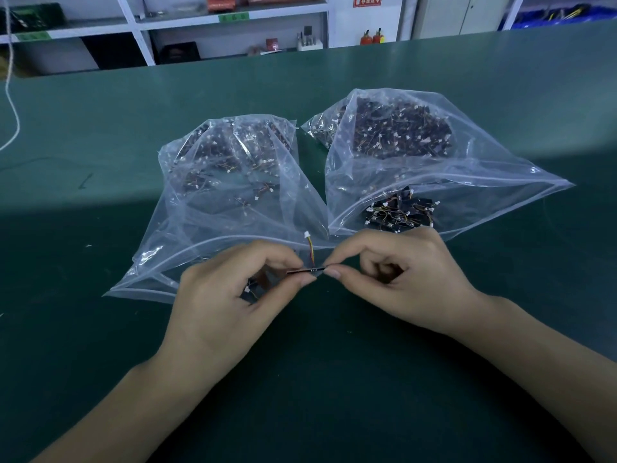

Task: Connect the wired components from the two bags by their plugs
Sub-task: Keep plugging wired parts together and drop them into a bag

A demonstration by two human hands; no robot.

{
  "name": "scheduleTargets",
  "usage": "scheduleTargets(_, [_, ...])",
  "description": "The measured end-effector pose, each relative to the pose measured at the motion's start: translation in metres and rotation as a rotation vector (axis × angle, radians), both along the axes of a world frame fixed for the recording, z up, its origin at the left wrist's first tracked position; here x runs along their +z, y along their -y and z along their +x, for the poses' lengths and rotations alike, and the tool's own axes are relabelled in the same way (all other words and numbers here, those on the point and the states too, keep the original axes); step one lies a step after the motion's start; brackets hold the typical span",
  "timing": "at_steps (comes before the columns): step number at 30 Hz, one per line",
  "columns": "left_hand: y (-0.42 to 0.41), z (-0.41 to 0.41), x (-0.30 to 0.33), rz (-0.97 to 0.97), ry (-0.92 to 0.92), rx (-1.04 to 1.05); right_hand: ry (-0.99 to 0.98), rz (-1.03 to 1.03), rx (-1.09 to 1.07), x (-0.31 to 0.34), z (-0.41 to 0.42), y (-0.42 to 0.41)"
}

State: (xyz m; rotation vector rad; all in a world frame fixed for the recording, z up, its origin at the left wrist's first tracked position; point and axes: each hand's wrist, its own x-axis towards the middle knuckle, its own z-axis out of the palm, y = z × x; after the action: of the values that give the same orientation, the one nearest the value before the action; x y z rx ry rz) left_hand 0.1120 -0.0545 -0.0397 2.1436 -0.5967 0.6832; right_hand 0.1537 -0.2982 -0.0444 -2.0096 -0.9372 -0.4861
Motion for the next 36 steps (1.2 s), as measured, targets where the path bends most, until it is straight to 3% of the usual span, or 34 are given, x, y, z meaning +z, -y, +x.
scheduleTargets(36, [-0.0007,0.0010,0.0009,0.078,-0.011,-0.069,-0.005,-0.083,0.005,0.0015,-0.0017,0.0004])
